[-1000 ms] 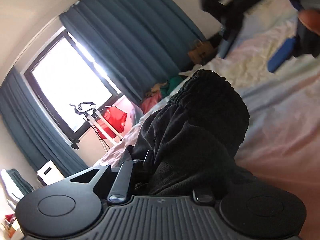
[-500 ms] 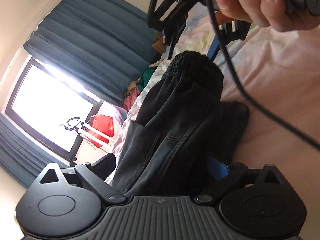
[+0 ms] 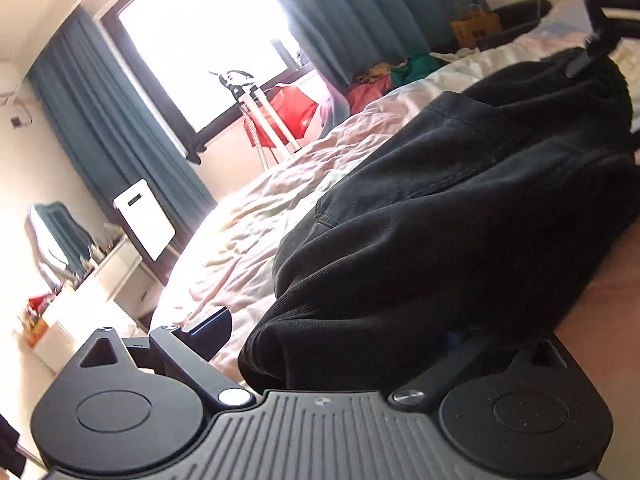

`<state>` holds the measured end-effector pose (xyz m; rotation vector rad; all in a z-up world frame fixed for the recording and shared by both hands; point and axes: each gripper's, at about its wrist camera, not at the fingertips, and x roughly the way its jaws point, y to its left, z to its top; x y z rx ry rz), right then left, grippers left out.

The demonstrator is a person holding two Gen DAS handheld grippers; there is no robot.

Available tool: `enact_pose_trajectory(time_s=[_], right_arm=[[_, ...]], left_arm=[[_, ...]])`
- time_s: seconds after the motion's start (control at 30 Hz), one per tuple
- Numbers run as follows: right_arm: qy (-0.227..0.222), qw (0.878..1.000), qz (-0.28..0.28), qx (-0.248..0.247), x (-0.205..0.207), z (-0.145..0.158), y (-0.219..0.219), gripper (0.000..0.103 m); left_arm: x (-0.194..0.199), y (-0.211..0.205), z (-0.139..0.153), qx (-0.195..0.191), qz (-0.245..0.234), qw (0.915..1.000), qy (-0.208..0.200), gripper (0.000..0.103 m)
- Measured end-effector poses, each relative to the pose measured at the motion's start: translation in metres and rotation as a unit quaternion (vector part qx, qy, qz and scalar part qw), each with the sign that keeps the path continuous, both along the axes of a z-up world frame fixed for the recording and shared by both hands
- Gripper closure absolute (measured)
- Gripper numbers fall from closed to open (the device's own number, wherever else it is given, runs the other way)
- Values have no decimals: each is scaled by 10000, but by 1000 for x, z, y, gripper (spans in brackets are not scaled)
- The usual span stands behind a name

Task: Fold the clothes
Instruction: 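Lower the waistband onto the bed and open the left gripper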

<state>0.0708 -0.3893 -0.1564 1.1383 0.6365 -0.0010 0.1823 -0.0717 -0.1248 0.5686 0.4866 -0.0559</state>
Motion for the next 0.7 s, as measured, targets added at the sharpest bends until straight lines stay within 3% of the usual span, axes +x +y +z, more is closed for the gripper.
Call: enact_pose_trajectory(time_s=[0.1, 0.23, 0.33, 0.47, 0.63, 0.7], right_arm=[[42, 10000, 57, -33, 6, -7, 5, 21], [-62, 9998, 70, -182, 13, -10, 13, 21], [-309, 9978, 51, -578, 16, -2, 18, 27], [-598, 9909, 68, -1206, 15, 17, 23, 45], [-1083, 9860, -8, -1267, 8, 34, 13, 50], [-1041, 9870, -45, -1222, 11, 30, 8, 50]], left_arm=[[23, 15, 12, -457, 255, 9986, 82, 4], [23, 18, 16, -906, 552, 9943, 80, 5], [-42, 42, 14, -1265, 825, 9882, 268, 5], [-87, 70, -3, -1788, 1069, 9757, 673, 5], [-105, 83, -10, -1921, 1154, 9716, 757, 4], [-103, 87, -15, -1990, 1226, 9684, 868, 4]])
